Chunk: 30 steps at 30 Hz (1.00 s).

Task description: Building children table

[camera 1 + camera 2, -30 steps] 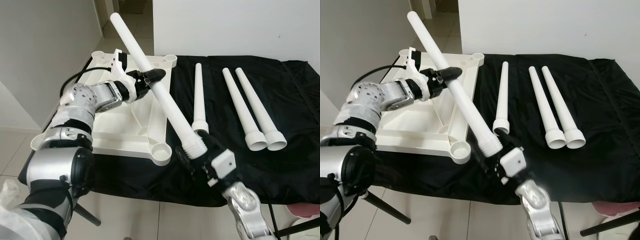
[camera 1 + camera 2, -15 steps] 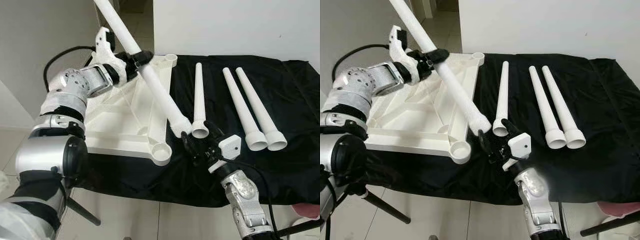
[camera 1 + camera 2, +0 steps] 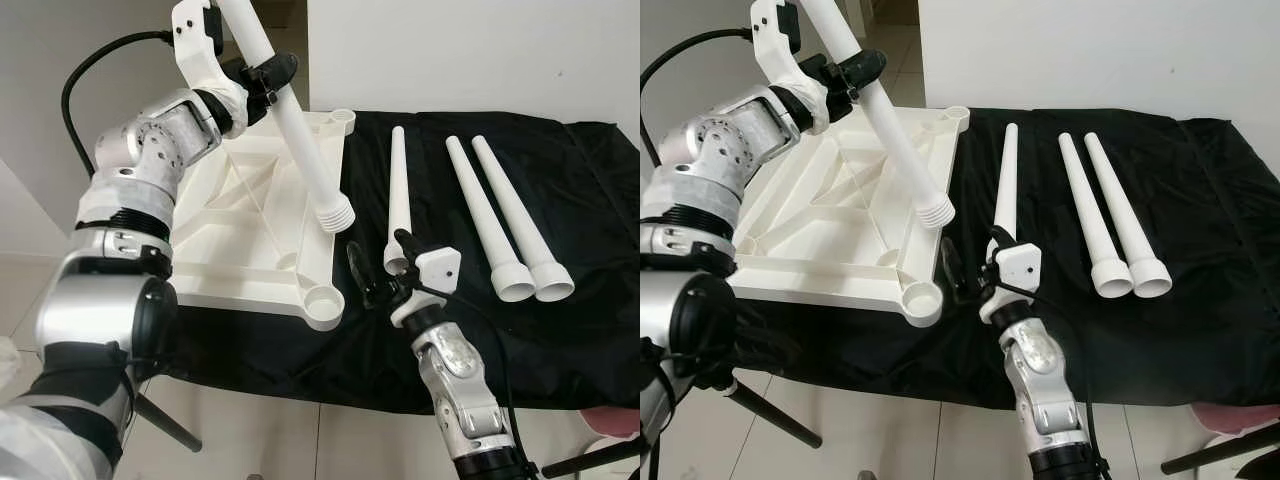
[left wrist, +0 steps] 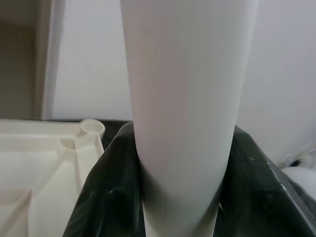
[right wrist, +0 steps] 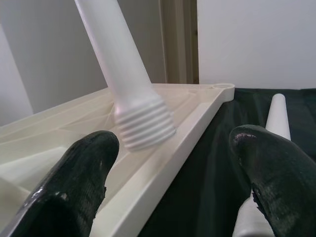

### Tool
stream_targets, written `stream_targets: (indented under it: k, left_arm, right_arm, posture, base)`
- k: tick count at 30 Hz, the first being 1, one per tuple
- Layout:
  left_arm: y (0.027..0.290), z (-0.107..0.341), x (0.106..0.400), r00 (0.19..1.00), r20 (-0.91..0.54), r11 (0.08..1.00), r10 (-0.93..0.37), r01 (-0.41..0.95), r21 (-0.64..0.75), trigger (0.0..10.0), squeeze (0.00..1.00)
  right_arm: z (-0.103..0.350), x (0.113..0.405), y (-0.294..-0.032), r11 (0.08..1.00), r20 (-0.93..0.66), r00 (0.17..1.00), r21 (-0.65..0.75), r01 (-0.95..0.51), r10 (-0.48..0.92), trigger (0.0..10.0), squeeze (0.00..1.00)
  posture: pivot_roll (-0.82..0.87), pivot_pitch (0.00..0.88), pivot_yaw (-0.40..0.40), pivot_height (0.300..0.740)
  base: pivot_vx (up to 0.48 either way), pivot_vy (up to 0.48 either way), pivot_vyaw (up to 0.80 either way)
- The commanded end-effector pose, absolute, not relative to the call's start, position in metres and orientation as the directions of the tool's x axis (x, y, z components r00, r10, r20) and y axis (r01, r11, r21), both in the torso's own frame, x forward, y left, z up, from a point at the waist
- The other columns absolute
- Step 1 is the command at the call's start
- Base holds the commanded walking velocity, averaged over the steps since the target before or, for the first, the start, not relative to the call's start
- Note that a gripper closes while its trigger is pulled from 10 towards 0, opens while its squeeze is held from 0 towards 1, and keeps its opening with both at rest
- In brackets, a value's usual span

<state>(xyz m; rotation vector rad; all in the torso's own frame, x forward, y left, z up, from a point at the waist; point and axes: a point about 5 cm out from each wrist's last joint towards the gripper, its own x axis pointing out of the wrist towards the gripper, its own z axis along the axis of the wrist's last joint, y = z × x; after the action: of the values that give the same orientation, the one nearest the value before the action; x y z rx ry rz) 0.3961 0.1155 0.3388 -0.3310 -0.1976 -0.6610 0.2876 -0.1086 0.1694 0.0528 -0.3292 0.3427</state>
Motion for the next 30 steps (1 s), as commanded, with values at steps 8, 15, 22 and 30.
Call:
stream_targets:
  k: [8, 15, 22, 30]
  left_arm:
    - [0.085, 0.351, 0.373, 0.743, 0.363, 0.782, -0.563, 0.621, -0.057, 10.0, 0.00]
    - [0.069, 0.348, 0.363, 0.722, 0.373, 0.764, -0.582, 0.643, -0.052, 10.0, 0.00]
    - [0.051, 0.345, 0.355, 0.703, 0.382, 0.747, -0.599, 0.663, -0.049, 10.0, 0.00]
    - [0.035, 0.345, 0.344, 0.680, 0.388, 0.732, -0.622, 0.681, -0.021, 10.0, 0.00]
  right_arm:
    - [0.199, 0.306, -0.099, 0.951, 0.314, 0.897, -0.094, -0.296, 0.310, 10.0, 0.00]
    - [0.204, 0.315, -0.098, 0.952, 0.300, 0.905, -0.149, -0.267, 0.301, 10.0, 0.00]
    - [0.206, 0.326, -0.097, 0.948, 0.275, 0.913, -0.184, -0.259, 0.303, 10.0, 0.00]
    - [0.209, 0.339, -0.092, 0.947, 0.253, 0.922, -0.206, -0.245, 0.294, 10.0, 0.00]
  posture:
    - [-0.04, 0.004, 0.041, 0.740]
    - [-0.03, 0.005, 0.038, 0.740]
    - [-0.02, 0.000, 0.041, 0.740]
    - [-0.02, 0.000, 0.042, 0.740]
  base:
    - [0.000, 0.000, 0.00]
    - [0.000, 0.000, 0.00]
    - [0.000, 0.000, 0.00]
    - [0.000, 0.000, 0.00]
